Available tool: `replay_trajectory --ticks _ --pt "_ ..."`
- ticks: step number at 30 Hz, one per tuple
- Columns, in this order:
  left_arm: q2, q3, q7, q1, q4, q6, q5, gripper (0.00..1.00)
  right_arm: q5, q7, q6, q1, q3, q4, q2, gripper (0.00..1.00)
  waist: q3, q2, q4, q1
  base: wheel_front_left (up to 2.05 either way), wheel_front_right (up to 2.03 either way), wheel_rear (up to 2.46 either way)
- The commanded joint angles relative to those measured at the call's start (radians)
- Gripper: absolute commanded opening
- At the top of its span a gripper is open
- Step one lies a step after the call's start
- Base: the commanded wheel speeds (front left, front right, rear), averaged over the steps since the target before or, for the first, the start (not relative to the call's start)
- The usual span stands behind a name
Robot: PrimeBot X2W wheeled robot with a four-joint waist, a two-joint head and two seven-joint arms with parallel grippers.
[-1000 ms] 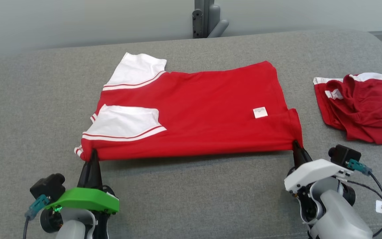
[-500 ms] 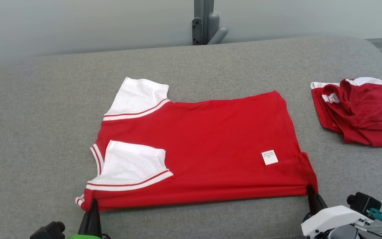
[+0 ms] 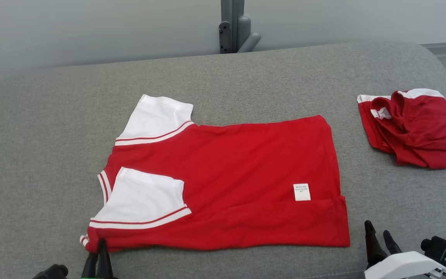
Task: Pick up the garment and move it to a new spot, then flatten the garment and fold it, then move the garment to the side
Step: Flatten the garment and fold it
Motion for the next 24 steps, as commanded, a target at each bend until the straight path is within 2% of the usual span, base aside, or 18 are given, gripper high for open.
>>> replay_trajectory --ticks 1,8,12,18,24 --pt "0.009 0.007 -0.006 0.013 -0.005 0.008 -0.003 1.0 -0.009 -0.001 0.0 0.012 -0.011 -0.012 -0.001 1.0 -0.002 0.0 -0.005 0.0 0.0 0.0 0.0" --pt "0.038 0.028 -0.017 0.014 -0.022 0.039 0.014 1.0 -0.039 0.012 0.0 0.017 -0.065 -0.064 -0.002 1.0 0.002 0.0 -0.019 0.0 0.0 0.0 0.0" --pt "0.059 0.016 -0.014 -0.019 -0.039 0.049 0.043 1.0 -0.067 0.019 0.0 -0.001 -0.062 -0.098 -0.002 1.0 0.013 0.0 -0.025 0.0 0.0 0.0 0.0" --pt "0.107 -0.019 0.008 -0.143 -0.024 0.036 0.095 1.0 -0.13 0.042 0.0 -0.047 -0.043 -0.152 -0.002 1.0 0.045 0.0 -0.033 0.0 0.0 0.0 0.0" --pt "0.154 -0.075 0.067 -0.364 0.035 0.001 0.147 1.0 -0.187 0.089 0.0 -0.108 -0.003 -0.224 -0.002 1.0 0.103 0.0 -0.054 0.0 0.0 0.0 0.0"
